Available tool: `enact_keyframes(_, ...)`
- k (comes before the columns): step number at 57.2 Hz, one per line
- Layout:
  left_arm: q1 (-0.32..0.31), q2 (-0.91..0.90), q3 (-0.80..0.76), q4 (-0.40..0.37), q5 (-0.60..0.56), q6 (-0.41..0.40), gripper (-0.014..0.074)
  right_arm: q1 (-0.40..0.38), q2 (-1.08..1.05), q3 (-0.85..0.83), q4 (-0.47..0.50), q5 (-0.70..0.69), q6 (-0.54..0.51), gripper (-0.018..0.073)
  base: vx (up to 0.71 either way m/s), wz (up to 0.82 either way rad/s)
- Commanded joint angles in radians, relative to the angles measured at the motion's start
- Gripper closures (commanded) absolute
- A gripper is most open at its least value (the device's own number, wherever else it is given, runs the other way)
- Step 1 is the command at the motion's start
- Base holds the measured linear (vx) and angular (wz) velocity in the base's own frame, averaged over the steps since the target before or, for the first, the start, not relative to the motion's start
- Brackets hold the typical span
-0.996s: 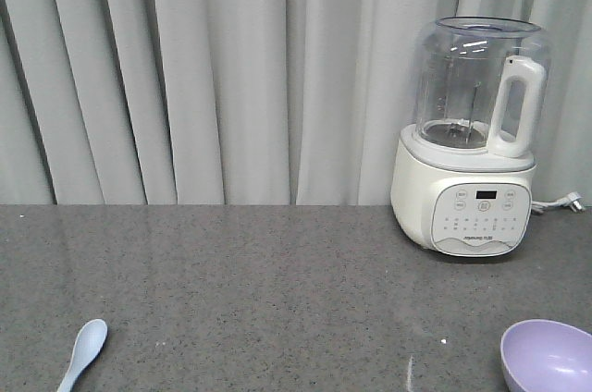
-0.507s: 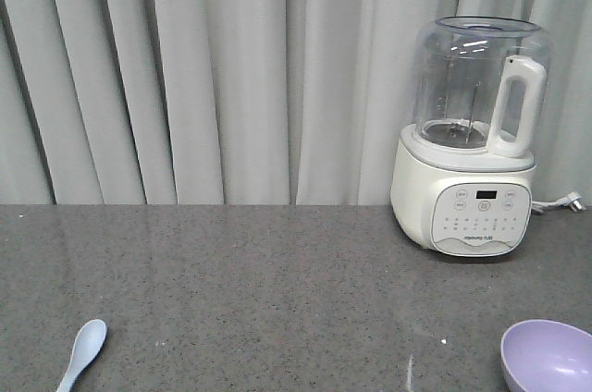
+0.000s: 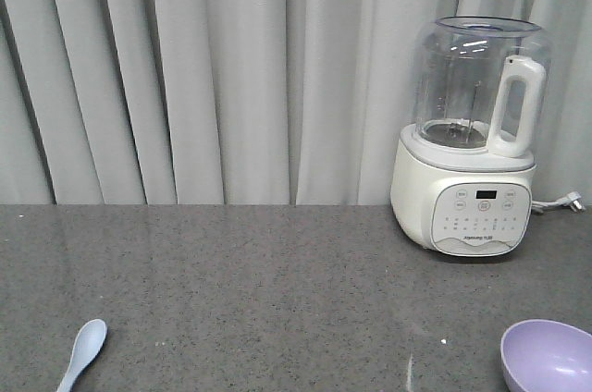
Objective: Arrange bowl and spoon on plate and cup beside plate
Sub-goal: 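Lower the right gripper over the lavender bowl rim, then close the right gripper on the lavender bowl rim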
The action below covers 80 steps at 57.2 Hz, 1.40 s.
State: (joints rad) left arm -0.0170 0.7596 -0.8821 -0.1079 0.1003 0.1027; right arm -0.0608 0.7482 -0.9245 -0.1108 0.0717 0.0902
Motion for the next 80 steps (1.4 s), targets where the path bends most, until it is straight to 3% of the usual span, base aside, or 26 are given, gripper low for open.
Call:
enact_keyframes(1,0.001,0.074,-0.044,-0.017,-0.048,-0.003,0.0602,-0.005,0.064,-0.037,-0.011,-0.050,0.000,0.0568,0.00,0.00)
enact_keyframes(10,0.001,0.131,-0.044,-0.015,-0.035,0.001,0.0596,-0.005,0.116,-0.034,-0.017,-0.031,-0.006,0.0560,0.00,0.00)
enact_keyframes(17,0.001,0.132,-0.044,-0.015,-0.037,0.001,0.0544,-0.005,0.115,-0.034,-0.019,-0.020,-0.007,0.0490,0.00,0.00)
enact_keyframes(24,0.001,0.132,-0.044,-0.015,-0.042,0.001,0.0426,-0.005,0.115,-0.034,-0.019,-0.001,-0.007,0.0307,0.00,0.00)
enact_keyframes(32,0.001,0.132,-0.044,-0.015,-0.040,-0.002,0.0230,-0.005,0.115,-0.034,-0.014,-0.014,-0.003,0.0008,0.00,0.00)
enact_keyframes(40,0.001,0.132,-0.044,-0.015,-0.041,-0.002,0.0086,-0.005,0.115,-0.034,-0.015,-0.036,-0.003,-0.0164,0.00,0.00)
enact_keyframes(46,0.001,0.132,-0.044,-0.015,-0.041,-0.002,0.0055,-0.005,0.115,-0.035,0.040,0.005,0.004,-0.0167,0.00,0.00)
enact_keyframes(51,0.001,0.132,-0.044,-0.016,-0.037,-0.003,0.0055,-0.008,0.125,-0.066,0.099,0.161,0.022,-0.0145,0.00,0.00)
enact_keyframes(65,-0.001,0.131,-0.044,-0.016,-0.020,-0.011,0.0055,-0.008,0.337,-0.246,0.029,0.684,0.101,-0.0088,0.00,0.00)
enact_keyframes(75,-0.021,0.131,-0.044,-0.015,0.015,-0.011,0.0055,-0.020,0.442,-0.239,-0.086,0.797,0.174,-0.0066,0.00,0.00)
enact_keyframes(80,-0.029,0.131,-0.044,-0.015,0.018,-0.007,0.0055,-0.069,0.468,-0.239,-0.081,0.814,0.175,-0.0064,0.00,0.00)
